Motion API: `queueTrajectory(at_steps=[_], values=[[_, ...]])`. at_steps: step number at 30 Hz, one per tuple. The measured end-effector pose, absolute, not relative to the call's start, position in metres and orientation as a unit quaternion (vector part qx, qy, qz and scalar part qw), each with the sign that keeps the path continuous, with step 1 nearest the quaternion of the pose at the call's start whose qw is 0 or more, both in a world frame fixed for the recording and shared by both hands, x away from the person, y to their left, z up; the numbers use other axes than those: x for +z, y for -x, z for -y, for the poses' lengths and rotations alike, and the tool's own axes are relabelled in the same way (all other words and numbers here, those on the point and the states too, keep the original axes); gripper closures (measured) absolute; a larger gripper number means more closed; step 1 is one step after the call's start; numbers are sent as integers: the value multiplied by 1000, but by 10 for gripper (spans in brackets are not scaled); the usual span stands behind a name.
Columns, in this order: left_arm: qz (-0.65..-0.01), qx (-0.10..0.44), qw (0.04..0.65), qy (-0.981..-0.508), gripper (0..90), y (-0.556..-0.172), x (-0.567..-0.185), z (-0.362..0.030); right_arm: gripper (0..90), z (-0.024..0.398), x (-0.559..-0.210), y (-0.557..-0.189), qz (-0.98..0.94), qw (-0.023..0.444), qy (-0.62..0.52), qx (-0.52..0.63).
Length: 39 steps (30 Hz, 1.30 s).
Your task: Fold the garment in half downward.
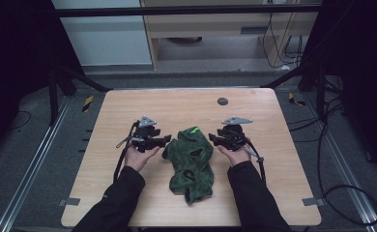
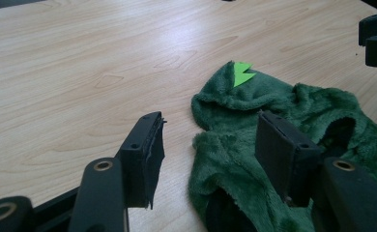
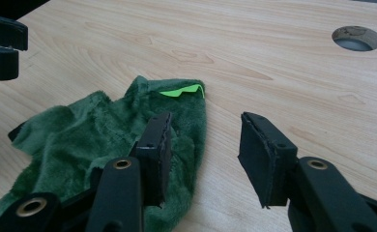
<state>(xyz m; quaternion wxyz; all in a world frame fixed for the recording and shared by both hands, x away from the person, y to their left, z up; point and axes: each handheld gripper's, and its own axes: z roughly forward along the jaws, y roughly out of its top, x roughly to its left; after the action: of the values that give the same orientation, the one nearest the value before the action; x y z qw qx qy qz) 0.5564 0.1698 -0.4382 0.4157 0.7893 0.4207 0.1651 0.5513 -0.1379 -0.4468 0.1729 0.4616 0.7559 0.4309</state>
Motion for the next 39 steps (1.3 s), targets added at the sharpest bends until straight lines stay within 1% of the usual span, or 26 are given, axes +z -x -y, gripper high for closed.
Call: queueTrajectory(at_steps=[15,21,29,33,37,38,39], values=[[-418,166,383,-807,461,-576,-457,-152,580,125,-461,-566,-769,162,-461,412],[-424,154,373,-811,480,-582,-466,-152,581,120,-465,-568,-775,158,-459,404],[-425,141,358,-819,484,-586,-478,-146,574,113,-472,-571,-784,147,-458,392],[-428,132,354,-821,498,-588,-483,-144,571,111,-477,-573,-789,144,-458,383],[-431,127,351,-822,533,-589,-485,-141,573,110,-480,-574,-793,140,-459,376],[-430,127,350,-823,559,-589,-486,-141,576,110,-482,-576,-794,139,-461,370],[-430,125,350,-823,559,-589,-486,-141,576,110,-482,-576,-794,139,-461,370]])
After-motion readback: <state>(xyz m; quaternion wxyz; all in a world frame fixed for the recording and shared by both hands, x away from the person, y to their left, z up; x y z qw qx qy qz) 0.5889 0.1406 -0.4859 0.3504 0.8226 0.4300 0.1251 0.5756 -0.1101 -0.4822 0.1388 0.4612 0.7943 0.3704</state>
